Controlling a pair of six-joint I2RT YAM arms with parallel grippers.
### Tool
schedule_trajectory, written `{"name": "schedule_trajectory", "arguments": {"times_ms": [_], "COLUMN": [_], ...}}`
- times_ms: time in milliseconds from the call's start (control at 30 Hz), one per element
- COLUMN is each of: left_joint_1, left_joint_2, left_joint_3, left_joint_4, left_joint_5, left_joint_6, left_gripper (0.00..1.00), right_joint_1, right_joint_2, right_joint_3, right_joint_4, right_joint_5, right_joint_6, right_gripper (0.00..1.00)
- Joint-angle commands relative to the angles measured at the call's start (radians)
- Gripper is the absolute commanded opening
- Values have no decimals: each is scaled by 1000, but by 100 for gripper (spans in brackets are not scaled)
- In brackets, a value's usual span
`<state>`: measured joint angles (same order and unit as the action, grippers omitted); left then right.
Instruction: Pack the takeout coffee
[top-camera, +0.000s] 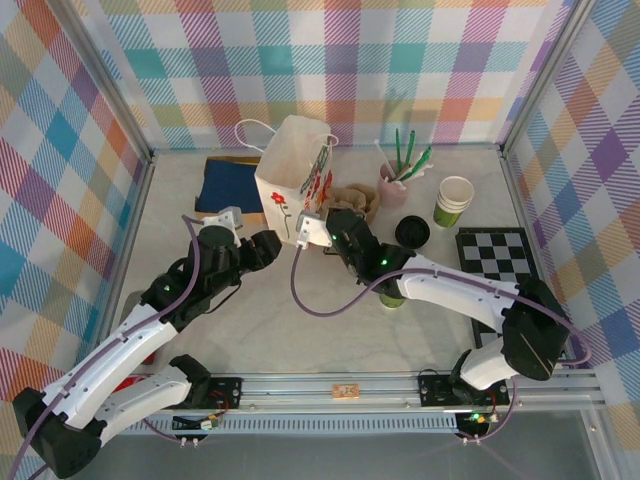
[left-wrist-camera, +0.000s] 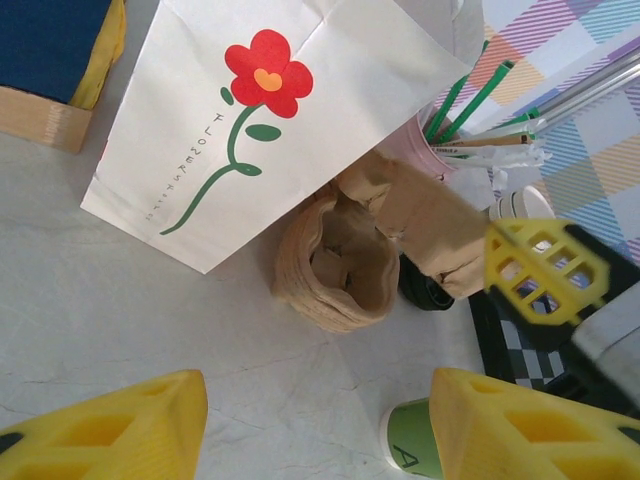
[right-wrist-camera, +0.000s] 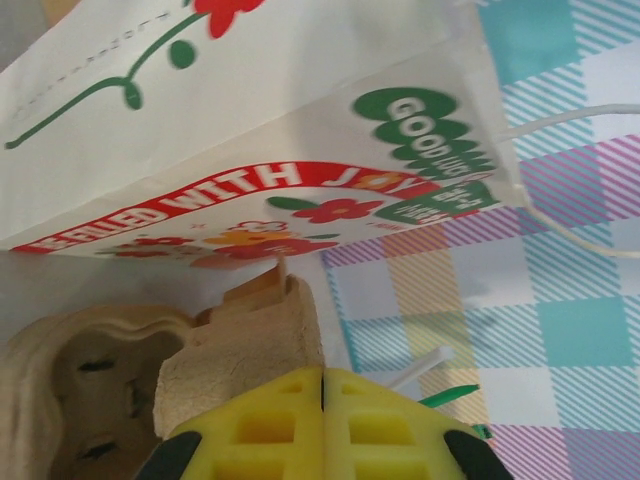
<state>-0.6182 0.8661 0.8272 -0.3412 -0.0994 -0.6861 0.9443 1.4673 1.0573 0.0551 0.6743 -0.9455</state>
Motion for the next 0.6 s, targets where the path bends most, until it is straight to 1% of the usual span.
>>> {"name": "schedule_trajectory", "arguments": {"times_ms": [0, 200, 333, 500, 567], "left_joint_1": [14, 15, 18, 20, 21], "left_joint_2": [-19, -32, -41, -52, -56], "left_joint_3": [-7, -14, -19, -29, -32], "left_joint_4": [-15, -19, -21, -22, -22], "left_joint_5": [-13, -14, -16, -16, -20], "left_joint_6": [19, 19, 21, 20, 20], "left_gripper": [61, 61, 61, 60, 60], "right_joint_1": [14, 26, 32, 36, 38], "right_joint_2": [-33, -45, -41, -32, -29], "right_joint_3": [-15, -18, -36, -40, -41], "right_joint_4": [-49, -189, -237, -280, -290], "right_joint_5": [22, -16, -39, -64, -73], "right_joint_6": [78, 198, 247, 290, 299], "right_gripper": [0, 0, 1, 6, 10]}}
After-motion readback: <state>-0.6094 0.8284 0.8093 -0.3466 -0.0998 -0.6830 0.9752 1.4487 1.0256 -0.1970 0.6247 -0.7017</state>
